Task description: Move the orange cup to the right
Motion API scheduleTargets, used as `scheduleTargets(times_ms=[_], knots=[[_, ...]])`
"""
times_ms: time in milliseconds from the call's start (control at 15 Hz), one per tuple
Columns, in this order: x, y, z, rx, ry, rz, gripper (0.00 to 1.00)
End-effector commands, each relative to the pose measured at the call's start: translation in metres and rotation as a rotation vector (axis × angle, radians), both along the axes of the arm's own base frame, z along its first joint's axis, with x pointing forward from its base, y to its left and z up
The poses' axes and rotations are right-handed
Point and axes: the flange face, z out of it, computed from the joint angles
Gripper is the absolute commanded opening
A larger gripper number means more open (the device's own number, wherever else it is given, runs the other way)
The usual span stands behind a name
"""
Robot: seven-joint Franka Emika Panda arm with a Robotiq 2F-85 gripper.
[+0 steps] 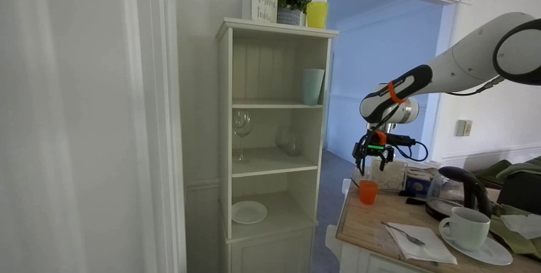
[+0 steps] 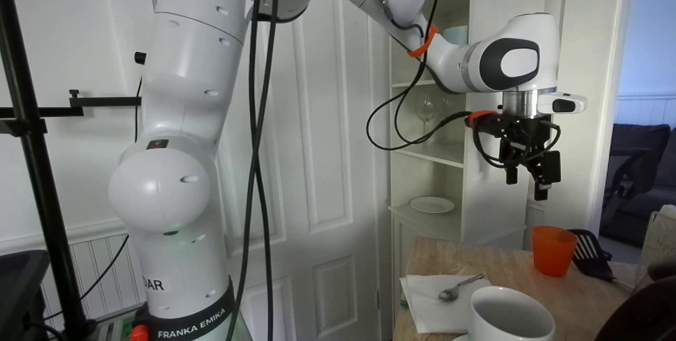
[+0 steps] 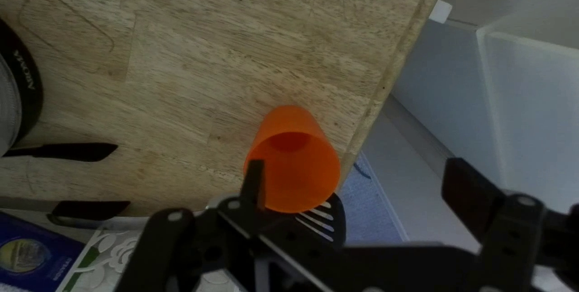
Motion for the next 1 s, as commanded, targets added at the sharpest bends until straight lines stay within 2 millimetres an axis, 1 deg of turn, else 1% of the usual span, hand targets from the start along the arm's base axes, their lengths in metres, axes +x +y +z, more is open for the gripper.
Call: scheduleTargets(times_ms=[0, 333, 467, 933], knots=[[0.0, -0.001, 0.001, 0.0, 0.0, -0.001, 1.0], [0.001, -0.001, 0.001, 0.0, -0.001, -0.003, 1.0], [0.003, -0.003, -0.002, -0.009, -0.004, 0.005, 1.0], [0.012, -0.012, -0.029, -0.025, 0.005, 0.1, 1.0]])
